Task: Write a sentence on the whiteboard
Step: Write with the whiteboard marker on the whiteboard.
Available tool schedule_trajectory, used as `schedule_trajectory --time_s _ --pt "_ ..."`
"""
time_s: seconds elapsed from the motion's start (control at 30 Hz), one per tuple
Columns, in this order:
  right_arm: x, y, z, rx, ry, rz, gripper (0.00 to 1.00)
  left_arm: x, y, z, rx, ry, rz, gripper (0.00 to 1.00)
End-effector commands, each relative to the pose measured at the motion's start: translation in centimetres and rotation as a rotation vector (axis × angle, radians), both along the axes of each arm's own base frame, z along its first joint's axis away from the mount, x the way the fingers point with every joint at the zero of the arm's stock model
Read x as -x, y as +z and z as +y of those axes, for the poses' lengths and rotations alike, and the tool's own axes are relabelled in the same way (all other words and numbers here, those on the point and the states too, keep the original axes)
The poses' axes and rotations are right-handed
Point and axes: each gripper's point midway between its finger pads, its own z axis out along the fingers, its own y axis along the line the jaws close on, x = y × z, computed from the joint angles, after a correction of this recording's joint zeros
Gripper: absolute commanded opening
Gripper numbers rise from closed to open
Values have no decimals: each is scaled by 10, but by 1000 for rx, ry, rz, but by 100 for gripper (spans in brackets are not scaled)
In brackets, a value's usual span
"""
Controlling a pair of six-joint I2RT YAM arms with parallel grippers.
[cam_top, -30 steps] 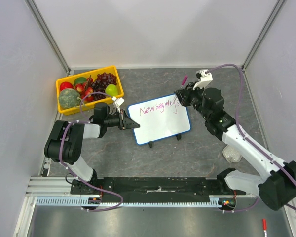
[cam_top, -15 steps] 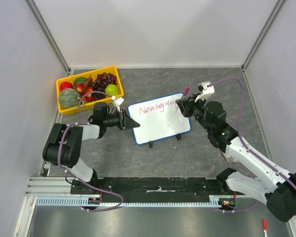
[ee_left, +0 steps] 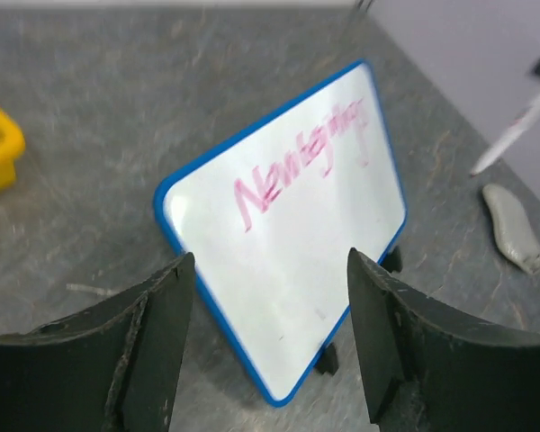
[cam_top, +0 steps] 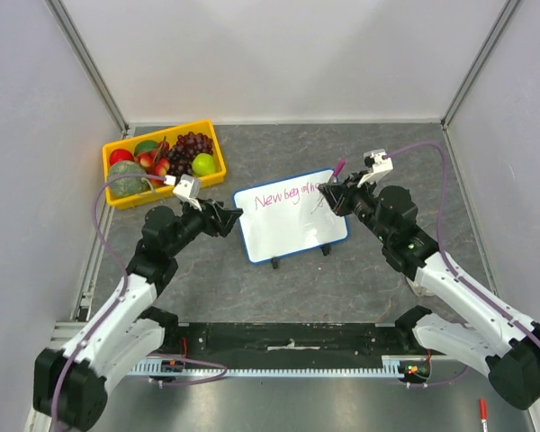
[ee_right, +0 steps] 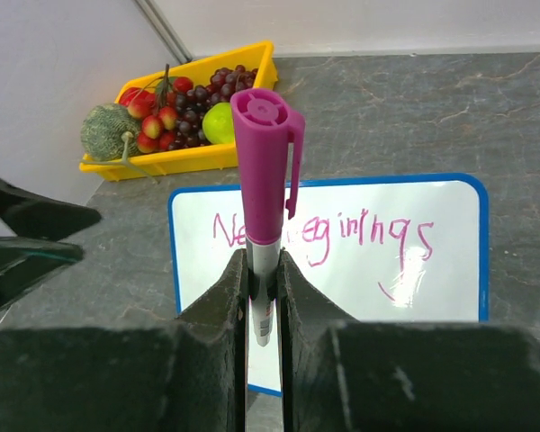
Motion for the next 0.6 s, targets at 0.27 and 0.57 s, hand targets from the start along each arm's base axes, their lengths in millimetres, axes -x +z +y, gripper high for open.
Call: schedule_trajectory --time_s 0.27,0.57 --pt "17 41 34 -168 185 -29 0 25 101 -89 78 -356 -107 76" --pt "24 48 42 -234 233 -13 0 47 101 -162 142 -647 -71 77"
